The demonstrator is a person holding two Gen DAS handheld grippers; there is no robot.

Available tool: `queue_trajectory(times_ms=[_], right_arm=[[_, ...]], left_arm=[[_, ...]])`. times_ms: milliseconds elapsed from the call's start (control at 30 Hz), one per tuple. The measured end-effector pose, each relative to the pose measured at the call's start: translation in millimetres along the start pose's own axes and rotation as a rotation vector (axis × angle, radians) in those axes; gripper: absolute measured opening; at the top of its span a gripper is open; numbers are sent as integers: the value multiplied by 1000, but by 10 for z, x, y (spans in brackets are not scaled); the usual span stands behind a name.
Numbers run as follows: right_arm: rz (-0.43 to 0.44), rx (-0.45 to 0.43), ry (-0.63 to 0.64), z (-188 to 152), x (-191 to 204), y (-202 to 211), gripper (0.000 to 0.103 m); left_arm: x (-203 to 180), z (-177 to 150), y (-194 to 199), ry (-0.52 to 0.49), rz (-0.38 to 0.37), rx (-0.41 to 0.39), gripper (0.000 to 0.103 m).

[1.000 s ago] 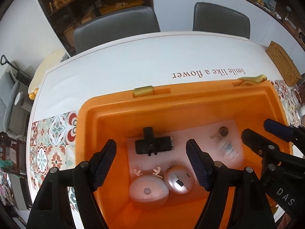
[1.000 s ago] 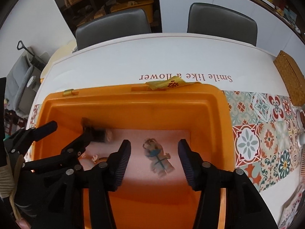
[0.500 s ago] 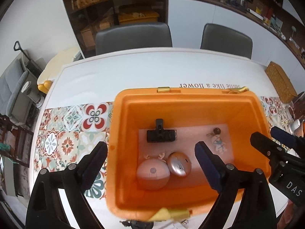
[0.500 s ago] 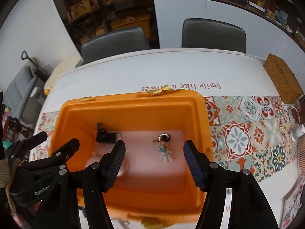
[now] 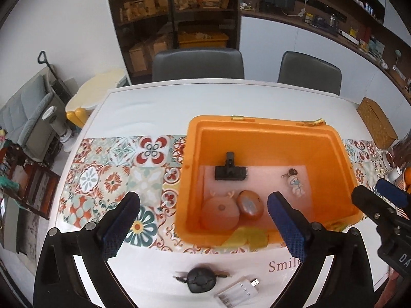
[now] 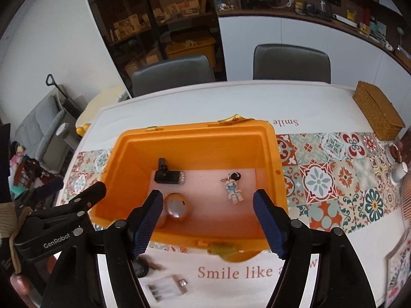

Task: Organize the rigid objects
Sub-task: 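Move both grippers back toward the cable reel and battery charger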

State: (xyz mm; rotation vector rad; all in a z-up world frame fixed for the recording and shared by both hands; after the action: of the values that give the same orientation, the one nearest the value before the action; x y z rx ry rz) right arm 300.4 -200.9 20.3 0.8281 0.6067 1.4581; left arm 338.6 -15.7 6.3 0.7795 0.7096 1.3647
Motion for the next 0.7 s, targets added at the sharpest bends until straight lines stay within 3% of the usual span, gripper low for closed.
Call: queue_trajectory(times_ms=[300,700], right_arm=[[34,-36,43,-273,125,220,77],[107,29,100,-693,302,163,82]], left_arm=[[160,-374,252,22,72,-28,102],[402,-880,409,110,101,1,102]])
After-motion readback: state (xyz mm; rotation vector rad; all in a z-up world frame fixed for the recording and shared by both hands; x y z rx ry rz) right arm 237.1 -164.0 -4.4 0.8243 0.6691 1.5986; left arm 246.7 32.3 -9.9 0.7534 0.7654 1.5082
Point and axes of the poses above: each gripper's, at about its wrist camera, not at the fingertips, and y roughly against the way its jaws point, x to its left, z to its top, the point moved 1 cm from there along -y, roughly the way its jaws point, and after that the axes turned 2 degrees about -z, right-handed, at the moved point
